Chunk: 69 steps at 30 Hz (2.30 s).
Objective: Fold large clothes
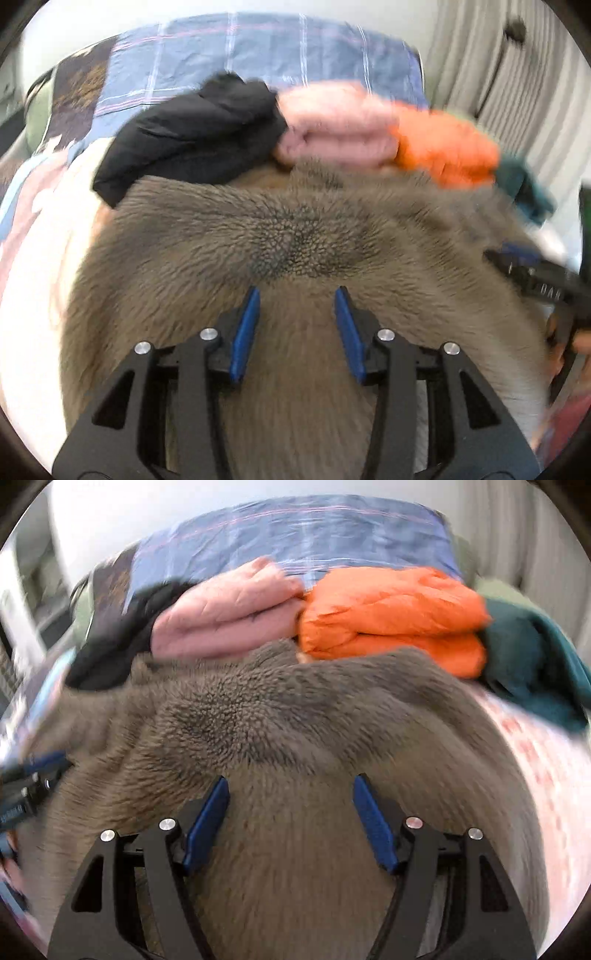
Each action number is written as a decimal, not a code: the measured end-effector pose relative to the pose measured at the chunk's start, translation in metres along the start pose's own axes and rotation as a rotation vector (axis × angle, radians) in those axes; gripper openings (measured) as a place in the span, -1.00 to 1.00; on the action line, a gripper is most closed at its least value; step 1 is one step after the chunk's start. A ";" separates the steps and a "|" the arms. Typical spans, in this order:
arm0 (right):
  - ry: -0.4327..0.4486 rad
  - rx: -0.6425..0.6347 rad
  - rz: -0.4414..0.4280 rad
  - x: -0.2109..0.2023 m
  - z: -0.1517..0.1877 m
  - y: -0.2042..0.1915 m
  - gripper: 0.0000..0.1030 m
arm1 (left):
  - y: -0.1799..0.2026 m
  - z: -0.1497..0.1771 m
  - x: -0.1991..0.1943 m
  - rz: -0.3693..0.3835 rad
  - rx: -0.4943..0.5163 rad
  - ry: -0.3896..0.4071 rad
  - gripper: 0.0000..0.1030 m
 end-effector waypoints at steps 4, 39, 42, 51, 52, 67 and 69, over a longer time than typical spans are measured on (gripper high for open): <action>0.084 -0.124 -0.091 -0.028 0.025 -0.035 0.53 | 0.007 0.011 -0.027 -0.045 0.102 0.065 0.22; 0.233 0.475 0.051 -0.145 0.140 0.226 0.06 | 0.241 0.063 -0.064 0.229 0.586 0.061 0.28; 0.237 0.501 0.051 -0.150 0.147 0.233 0.06 | 0.308 0.108 -0.051 0.260 0.800 0.033 0.35; 0.250 0.505 0.023 -0.165 0.166 0.244 0.07 | 0.340 0.113 -0.009 0.218 0.862 0.017 -0.08; 0.250 0.501 0.019 -0.166 0.167 0.245 0.07 | 0.333 0.105 -0.012 0.236 0.826 0.013 -0.12; 0.252 0.267 -0.272 -0.148 0.111 0.168 0.07 | 0.294 0.084 -0.028 0.263 0.668 0.004 -0.15; 0.261 0.255 -0.263 -0.152 0.109 0.167 0.07 | 0.296 0.089 -0.029 0.387 0.628 -0.067 -0.24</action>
Point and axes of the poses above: each gripper's, at about its wrist camera, not at the fingertips, and x roughly the way its jaws point, y to its right, z to its underside, the point moved 5 cm from there along x, roughly the way its jaws point
